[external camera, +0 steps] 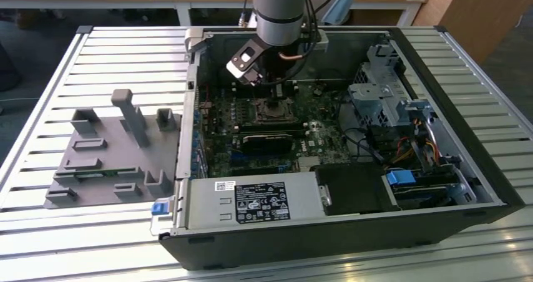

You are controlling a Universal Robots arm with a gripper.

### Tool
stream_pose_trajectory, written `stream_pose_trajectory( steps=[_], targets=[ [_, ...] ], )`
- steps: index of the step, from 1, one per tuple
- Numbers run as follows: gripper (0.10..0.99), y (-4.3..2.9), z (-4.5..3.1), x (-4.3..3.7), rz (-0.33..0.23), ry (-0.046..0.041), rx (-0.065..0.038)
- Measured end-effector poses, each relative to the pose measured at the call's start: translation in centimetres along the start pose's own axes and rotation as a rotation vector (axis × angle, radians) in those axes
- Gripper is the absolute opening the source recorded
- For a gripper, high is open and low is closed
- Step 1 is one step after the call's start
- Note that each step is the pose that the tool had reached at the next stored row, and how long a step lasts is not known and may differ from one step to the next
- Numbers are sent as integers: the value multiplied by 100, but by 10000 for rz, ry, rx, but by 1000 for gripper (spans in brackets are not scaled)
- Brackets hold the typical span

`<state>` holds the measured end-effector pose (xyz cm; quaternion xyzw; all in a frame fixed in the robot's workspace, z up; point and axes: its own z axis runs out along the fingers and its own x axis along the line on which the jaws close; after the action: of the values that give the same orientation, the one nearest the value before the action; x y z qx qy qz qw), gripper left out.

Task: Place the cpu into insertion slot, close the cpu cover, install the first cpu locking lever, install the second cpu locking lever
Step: 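Close the cpu cover, then install the first cpu locking lever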

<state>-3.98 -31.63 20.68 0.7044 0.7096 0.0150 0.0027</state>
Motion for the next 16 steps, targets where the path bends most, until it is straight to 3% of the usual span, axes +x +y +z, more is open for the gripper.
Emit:
stream_pose_trajectory(
  steps=[16],
  targets=[
    [114, 4, -40, 1, 1, 24, -1]
  ],
)
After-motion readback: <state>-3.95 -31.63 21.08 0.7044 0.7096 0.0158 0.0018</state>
